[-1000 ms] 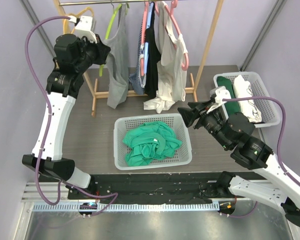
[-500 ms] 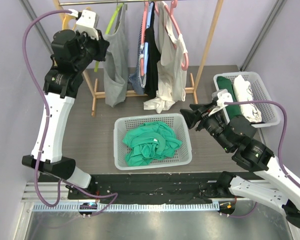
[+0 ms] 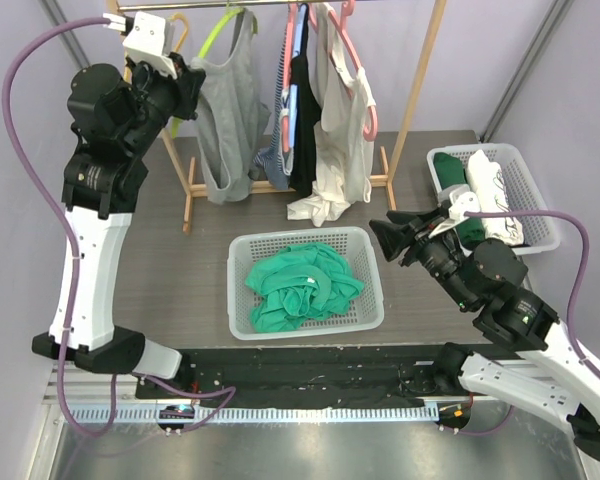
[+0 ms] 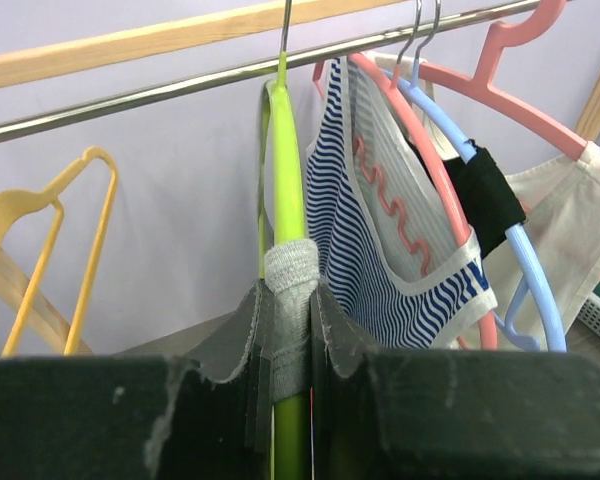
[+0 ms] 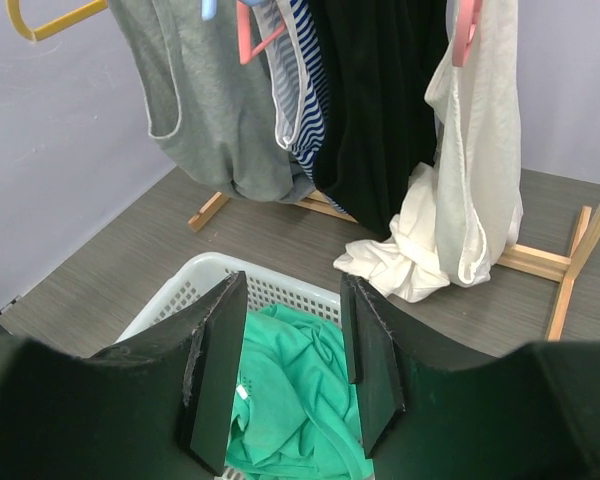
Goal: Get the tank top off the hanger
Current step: Pick up the hanger from the clothesline.
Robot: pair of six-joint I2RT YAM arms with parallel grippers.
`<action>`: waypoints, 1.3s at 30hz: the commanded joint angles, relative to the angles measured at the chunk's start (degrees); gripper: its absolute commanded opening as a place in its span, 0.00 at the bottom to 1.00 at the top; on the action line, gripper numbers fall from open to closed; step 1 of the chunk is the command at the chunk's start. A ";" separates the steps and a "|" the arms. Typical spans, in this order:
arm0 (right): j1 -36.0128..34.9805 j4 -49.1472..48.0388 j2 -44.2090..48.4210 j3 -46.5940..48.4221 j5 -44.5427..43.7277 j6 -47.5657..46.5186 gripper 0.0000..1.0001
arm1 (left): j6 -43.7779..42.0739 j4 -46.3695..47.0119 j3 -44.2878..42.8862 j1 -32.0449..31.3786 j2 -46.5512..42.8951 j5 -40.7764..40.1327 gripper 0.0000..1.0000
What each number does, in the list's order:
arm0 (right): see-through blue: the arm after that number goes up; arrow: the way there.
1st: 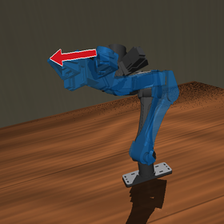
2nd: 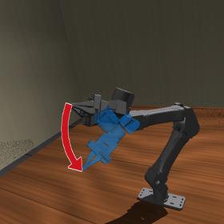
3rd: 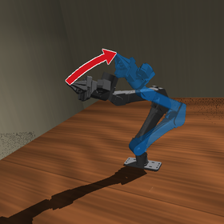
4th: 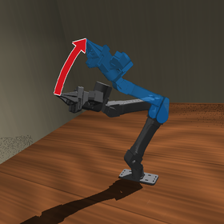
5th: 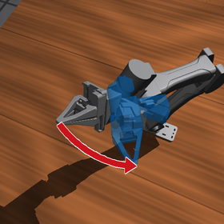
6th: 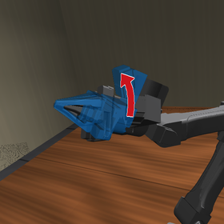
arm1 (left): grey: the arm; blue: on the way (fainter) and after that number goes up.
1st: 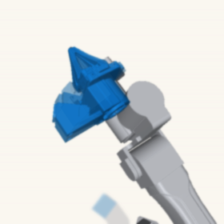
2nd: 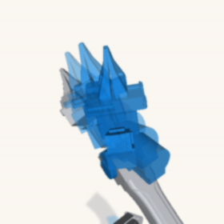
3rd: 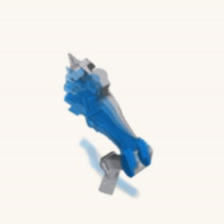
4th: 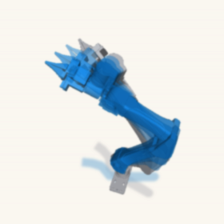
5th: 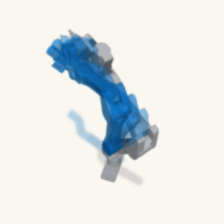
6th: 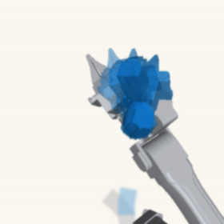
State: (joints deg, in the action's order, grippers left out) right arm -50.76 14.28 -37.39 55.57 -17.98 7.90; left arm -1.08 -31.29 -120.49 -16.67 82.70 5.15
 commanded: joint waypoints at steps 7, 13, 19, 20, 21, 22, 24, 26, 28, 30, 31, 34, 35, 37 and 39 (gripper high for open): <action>0.14 -0.49 0.82 1.56 -1.54 -0.08 0.49 | -0.59 5.80 14.75 -0.30 -11.76 1.70 0.00; 0.14 -0.13 0.56 1.91 -1.18 0.27 0.49 | 0.11 4.66 7.04 -0.30 -11.16 2.58 0.00; 0.14 0.83 0.82 2.79 -1.27 0.27 0.49 | 0.82 4.48 -10.34 -0.30 -7.20 8.11 0.00; 0.14 1.01 0.82 3.05 -1.18 0.27 0.49 | 2.56 4.48 -12.21 -0.30 -6.94 9.34 0.00; 0.14 1.27 0.82 3.14 -0.92 0.36 0.49 | 3.01 4.83 -13.79 -0.30 -6.76 10.92 0.00; 0.22 1.36 0.91 3.05 -0.92 0.36 0.49 | 3.62 5.18 -16.51 -0.30 -6.67 11.46 0.00; 0.14 1.45 1.00 2.96 -0.57 0.62 0.49 | 4.51 6.06 -18.55 -0.30 -6.76 12.34 0.00; 0.14 1.45 0.82 2.88 -0.22 0.80 0.49 | 4.34 6.41 -20.65 -0.30 -7.02 13.92 0.00; 0.14 1.62 0.47 2.79 0.31 1.06 0.48 | 4.25 6.85 -21.63 -0.30 -7.11 14.71 0.00; 0.14 1.54 0.04 2.79 0.66 1.33 0.48 | 4.42 6.86 -22.69 -0.21 -7.28 15.07 0.00; 0.05 1.54 -0.23 2.79 0.58 1.41 0.48 | 4.51 6.77 -22.60 -0.21 -7.63 15.76 0.00; 0.14 1.54 -0.41 2.79 0.66 1.50 0.48 | 4.33 5.63 -22.16 -0.21 -8.16 19.88 0.00; 0.14 1.54 -0.41 2.70 0.66 1.50 0.48 | 4.42 5.45 -22.42 -0.12 -8.34 20.68 0.00; 0.14 1.54 -0.41 2.53 1.01 1.68 0.47 | 5.30 5.71 -23.91 -0.21 -8.08 21.57 0.00; 0.14 1.54 -0.41 2.35 2.24 1.77 0.47 | 6.18 6.94 -26.89 -0.12 -7.20 21.75 0.00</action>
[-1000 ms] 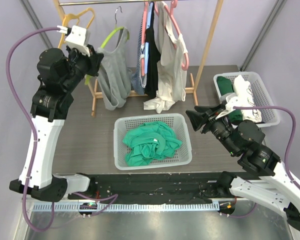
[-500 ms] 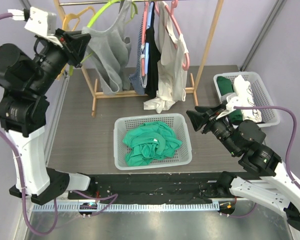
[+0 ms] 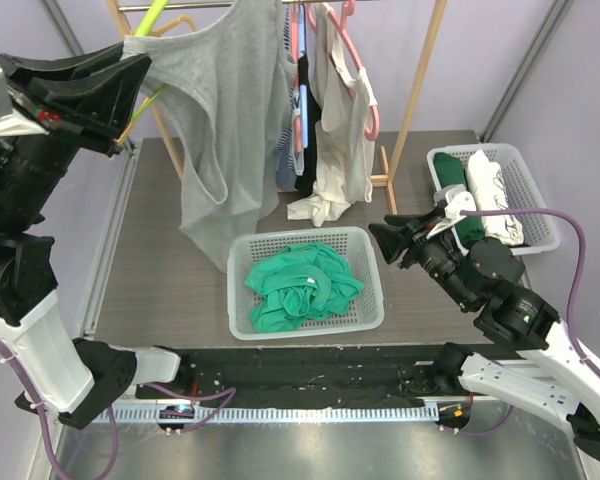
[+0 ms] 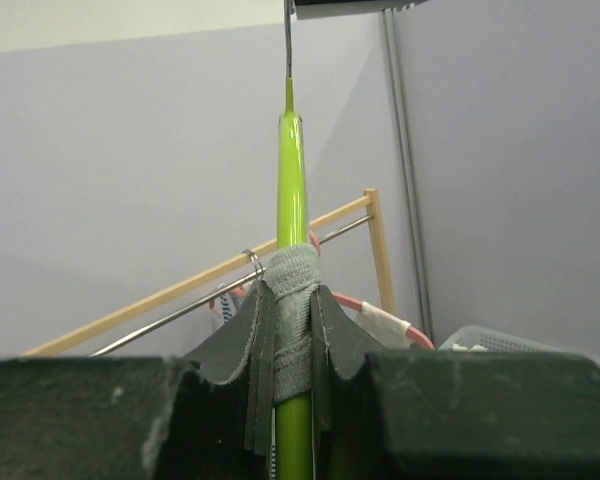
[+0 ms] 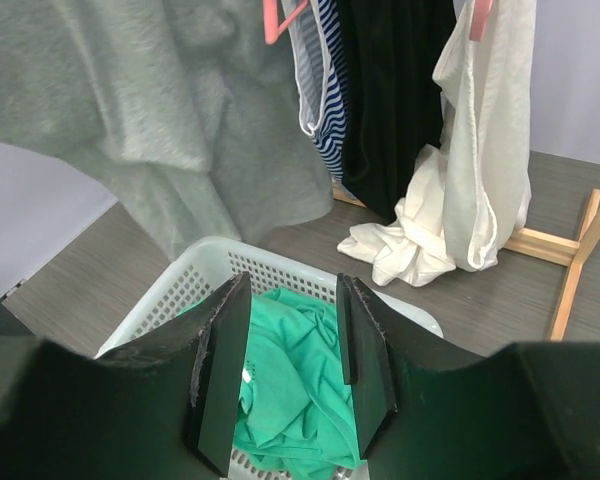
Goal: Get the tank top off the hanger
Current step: Pick up the hanger from the clothesline.
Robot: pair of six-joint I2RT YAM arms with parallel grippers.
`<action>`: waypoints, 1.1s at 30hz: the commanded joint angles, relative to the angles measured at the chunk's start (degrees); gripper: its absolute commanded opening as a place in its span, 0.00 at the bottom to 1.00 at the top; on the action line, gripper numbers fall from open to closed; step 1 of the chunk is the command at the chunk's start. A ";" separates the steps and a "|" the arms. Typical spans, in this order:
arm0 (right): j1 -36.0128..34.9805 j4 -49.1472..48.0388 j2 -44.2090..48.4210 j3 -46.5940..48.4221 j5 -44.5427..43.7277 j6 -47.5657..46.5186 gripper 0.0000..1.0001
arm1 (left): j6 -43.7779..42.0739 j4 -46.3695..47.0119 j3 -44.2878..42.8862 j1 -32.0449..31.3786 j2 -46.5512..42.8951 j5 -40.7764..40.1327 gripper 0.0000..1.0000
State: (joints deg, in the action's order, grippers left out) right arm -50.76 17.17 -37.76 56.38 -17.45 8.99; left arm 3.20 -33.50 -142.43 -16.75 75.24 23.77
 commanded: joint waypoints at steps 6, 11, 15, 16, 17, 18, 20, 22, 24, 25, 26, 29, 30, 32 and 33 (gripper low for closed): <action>0.14 -2.66 -3.11 0.75 16.20 1.11 0.47 | 8.91 12.75 -11.28 1.11 1.92 9.44 0.00; 0.14 -7.06 -9.59 -1.10 28.86 1.82 0.55 | 15.51 16.97 -13.13 2.34 2.10 13.32 0.00; 0.14 -10.56 -13.04 -1.88 28.71 0.50 0.76 | 18.59 18.81 -13.05 2.95 1.75 16.12 0.00; 0.14 -11.62 -13.13 -2.41 28.01 0.32 0.79 | 19.73 19.08 -13.05 3.13 1.66 16.39 0.00; 0.14 -12.59 -13.22 -2.85 26.96 -0.03 0.79 | 20.43 19.34 -13.05 3.13 1.66 16.66 0.00; 0.14 -13.64 -13.31 -3.72 26.34 -0.12 0.80 | 20.88 19.78 -13.05 3.30 1.66 17.36 0.00; 0.14 -16.46 -13.57 -4.61 24.93 -0.29 0.79 | 21.84 19.87 -12.00 3.57 1.31 17.63 0.00; 0.14 -19.86 -14.01 -5.84 20.63 -0.12 0.78 | 22.37 19.61 -9.98 3.48 0.35 17.71 0.00; 0.14 -23.91 -13.84 -7.85 15.38 0.49 0.76 | 22.64 18.65 -4.63 3.48 -0.79 17.80 0.00; 0.14 -25.15 -13.31 -8.65 14.13 0.85 0.74 | 22.46 17.95 -2.52 3.57 -2.37 17.54 0.00; 0.14 -25.86 -13.05 -9.35 13.59 1.11 0.74 | 22.11 17.24 2.81 3.57 -3.25 17.45 0.00; 0.22 -25.52 -11.99 -10.23 15.16 2.34 0.73 | 17.82 13.38 14.05 3.48 -7.11 16.66 0.00; 0.14 -24.13 -11.55 -10.59 16.12 2.69 0.72 | 15.11 10.93 16.55 3.48 -8.17 16.49 0.00; 0.14 -22.80 -9.71 -12.59 18.66 4.10 0.72 | 12.63 9.59 22.43 3.48 -11.41 15.52 0.00; 0.05 -21.92 -8.83 -13.57 18.86 4.54 0.72 | 11.05 8.89 27.07 3.48 -12.30 15.43 0.00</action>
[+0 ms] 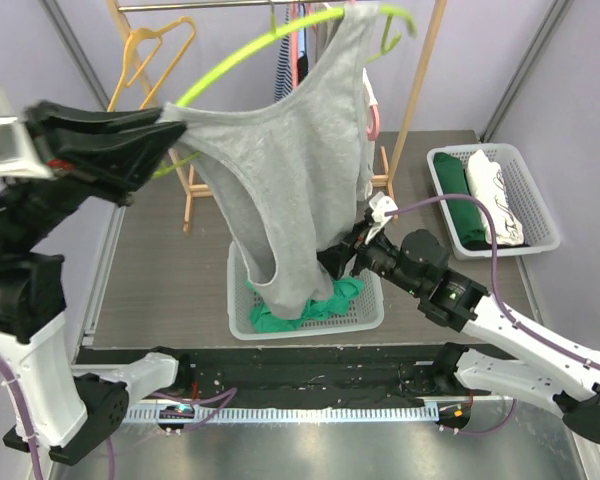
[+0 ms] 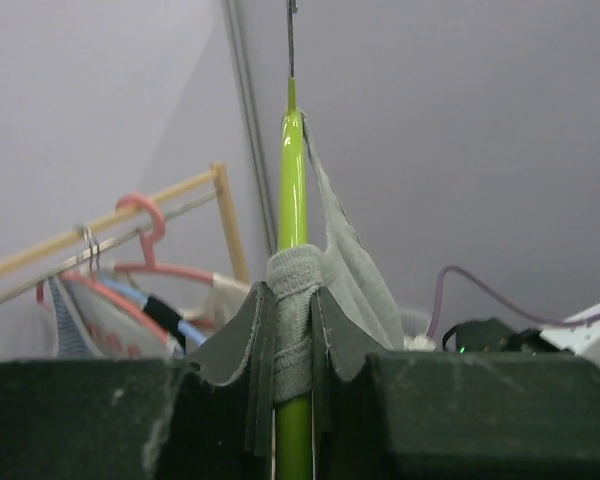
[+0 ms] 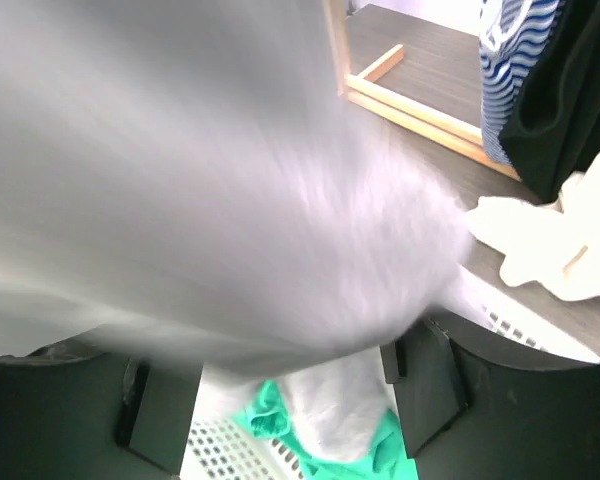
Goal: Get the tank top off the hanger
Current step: Pick up the hanger from the clothesline.
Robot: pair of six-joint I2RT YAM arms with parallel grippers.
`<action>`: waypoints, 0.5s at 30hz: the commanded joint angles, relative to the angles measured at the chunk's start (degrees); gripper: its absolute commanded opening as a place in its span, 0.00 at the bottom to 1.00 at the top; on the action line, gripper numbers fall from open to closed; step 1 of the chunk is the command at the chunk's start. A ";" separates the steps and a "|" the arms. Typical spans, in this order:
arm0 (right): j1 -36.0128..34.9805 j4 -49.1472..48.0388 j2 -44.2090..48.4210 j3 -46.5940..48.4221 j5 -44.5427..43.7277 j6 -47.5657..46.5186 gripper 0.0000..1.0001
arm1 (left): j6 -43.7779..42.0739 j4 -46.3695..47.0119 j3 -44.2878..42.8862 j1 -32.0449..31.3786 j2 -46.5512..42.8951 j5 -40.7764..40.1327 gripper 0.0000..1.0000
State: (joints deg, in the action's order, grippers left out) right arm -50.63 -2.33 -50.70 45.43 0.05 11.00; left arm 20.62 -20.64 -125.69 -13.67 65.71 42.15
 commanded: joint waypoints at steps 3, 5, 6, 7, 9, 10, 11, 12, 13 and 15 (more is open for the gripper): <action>-0.08 -0.23 8.50 -6.14 0.48 4.20 0.72 | -7.26 -4.75 14.58 0.40 -4.45 -2.60 0.00; -0.08 1.27 11.30 -7.28 0.21 4.64 0.71 | -7.61 -6.07 14.60 0.40 -4.02 -1.12 0.00; 0.01 3.54 12.11 -7.29 -1.97 4.90 0.71 | -7.70 -6.42 14.25 0.40 -3.75 -0.58 0.00; 0.01 4.52 12.72 -7.29 -2.77 4.73 0.71 | -7.88 -6.69 14.07 0.40 -3.75 0.12 0.00; 0.01 7.32 14.66 -6.50 -4.35 4.47 0.70 | -7.88 -7.57 13.98 0.40 -3.23 3.54 0.00; 0.01 8.12 15.27 -6.23 -5.14 4.46 0.70 | -7.96 -8.00 13.89 0.40 -3.05 5.38 0.00; 0.01 9.87 15.80 -5.36 -7.24 4.03 0.70 | -8.14 -9.23 13.89 0.40 -2.79 6.70 0.00; 0.01 10.84 16.59 -4.92 -8.65 3.94 0.70 | -8.23 -9.85 14.07 0.40 -2.70 9.24 0.00; 0.01 11.81 16.94 -4.48 -10.06 3.94 0.70 | -8.49 -10.29 14.68 0.40 -2.70 10.22 0.00; 0.01 14.27 18.08 -2.90 -12.70 3.06 0.70 | -8.76 -10.82 16.17 0.40 -3.57 12.85 0.00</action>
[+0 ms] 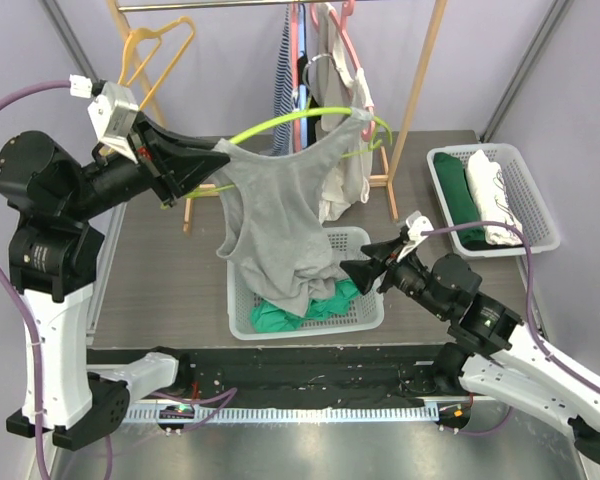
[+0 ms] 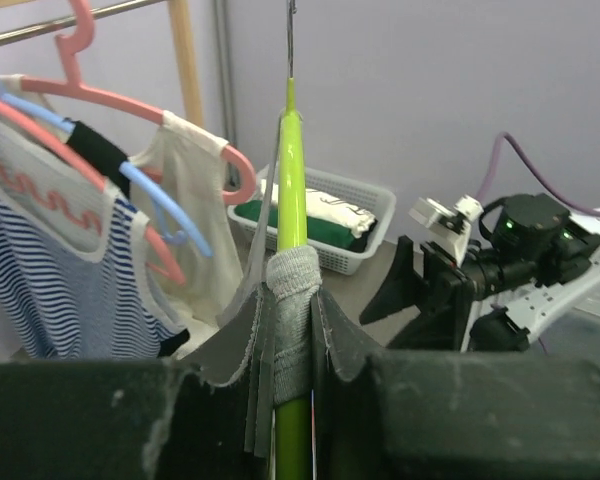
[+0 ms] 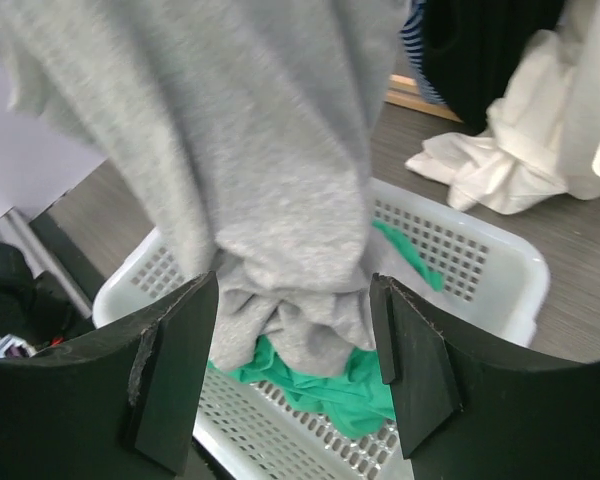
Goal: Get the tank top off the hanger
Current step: Pick up the hanger from the clothesline, then remove the tank top from the hanger.
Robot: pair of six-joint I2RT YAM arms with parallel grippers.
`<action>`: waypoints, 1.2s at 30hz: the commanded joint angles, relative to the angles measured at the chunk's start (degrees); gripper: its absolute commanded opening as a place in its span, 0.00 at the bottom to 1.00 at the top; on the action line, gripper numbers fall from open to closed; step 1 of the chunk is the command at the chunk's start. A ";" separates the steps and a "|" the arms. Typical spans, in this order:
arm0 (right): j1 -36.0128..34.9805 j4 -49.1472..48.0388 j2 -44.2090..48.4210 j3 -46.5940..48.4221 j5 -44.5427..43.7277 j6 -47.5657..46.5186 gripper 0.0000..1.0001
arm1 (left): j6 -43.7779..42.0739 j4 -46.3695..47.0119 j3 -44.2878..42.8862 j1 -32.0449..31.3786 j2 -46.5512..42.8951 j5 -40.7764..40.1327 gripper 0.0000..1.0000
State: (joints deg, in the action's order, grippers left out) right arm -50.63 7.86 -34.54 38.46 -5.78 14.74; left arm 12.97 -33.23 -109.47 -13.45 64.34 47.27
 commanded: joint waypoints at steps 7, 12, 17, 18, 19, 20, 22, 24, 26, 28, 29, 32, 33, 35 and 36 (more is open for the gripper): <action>0.01 7.78 4.58 13.64 -8.28 -3.75 0.72 | -2.77 -1.74 8.03 0.18 -7.19 9.95 0.00; 0.01 9.46 4.22 18.49 -6.61 -3.94 0.73 | -4.80 -2.72 18.12 0.18 -11.24 9.42 0.00; 0.01 6.13 3.35 17.62 -5.47 -1.83 0.73 | -5.24 -1.40 21.84 0.09 -11.43 9.25 0.00; 0.09 5.60 3.08 17.18 -5.56 -1.39 0.73 | -5.32 -1.40 21.58 0.09 -11.25 9.25 0.00; 0.01 4.98 2.73 16.22 -5.12 -0.25 0.72 | -5.33 -1.22 21.41 0.18 -11.16 9.16 0.00; 0.09 3.84 2.21 15.78 -4.77 0.37 0.71 | -5.33 -1.22 21.23 0.18 -11.16 9.16 0.00; 0.01 2.09 1.76 14.11 -3.72 1.95 0.68 | -5.50 -1.22 20.79 0.09 -10.99 9.16 0.00; 0.01 0.94 1.32 12.88 -2.83 4.23 0.68 | -5.59 -1.13 20.44 0.18 -10.81 9.07 0.00; 0.01 -1.35 1.15 10.94 -2.31 5.99 0.68 | -5.59 -1.22 20.09 0.09 -10.63 9.16 0.00; 0.01 -3.54 0.97 9.63 -2.22 6.70 0.68 | -5.50 -1.13 19.65 0.09 -10.37 9.33 0.00; 0.01 -4.25 0.80 9.36 -2.30 7.14 0.68 | -5.50 -1.13 19.30 0.09 -10.28 9.25 0.00; 0.01 -6.97 -0.34 8.30 -1.43 8.72 0.68 | -5.33 -1.04 18.51 0.18 -9.76 9.25 0.00; 0.01 -7.59 -0.52 7.95 -1.51 9.59 0.68 | -5.24 -1.04 18.42 0.09 -9.67 9.42 0.00; 0.01 -10.75 -1.22 6.90 -1.51 10.22 0.68 | -5.06 -0.96 18.15 0.09 -9.41 9.42 0.00; 0.01 -11.45 -1.49 6.72 -2.12 10.91 0.68 | -5.06 -0.87 18.15 0.09 -9.49 9.42 0.00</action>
State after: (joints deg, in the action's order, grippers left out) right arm -50.61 5.32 -35.18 46.15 -7.79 22.31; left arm 8.19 -37.98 -88.79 -13.47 55.02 55.57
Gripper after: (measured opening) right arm 0.681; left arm 0.174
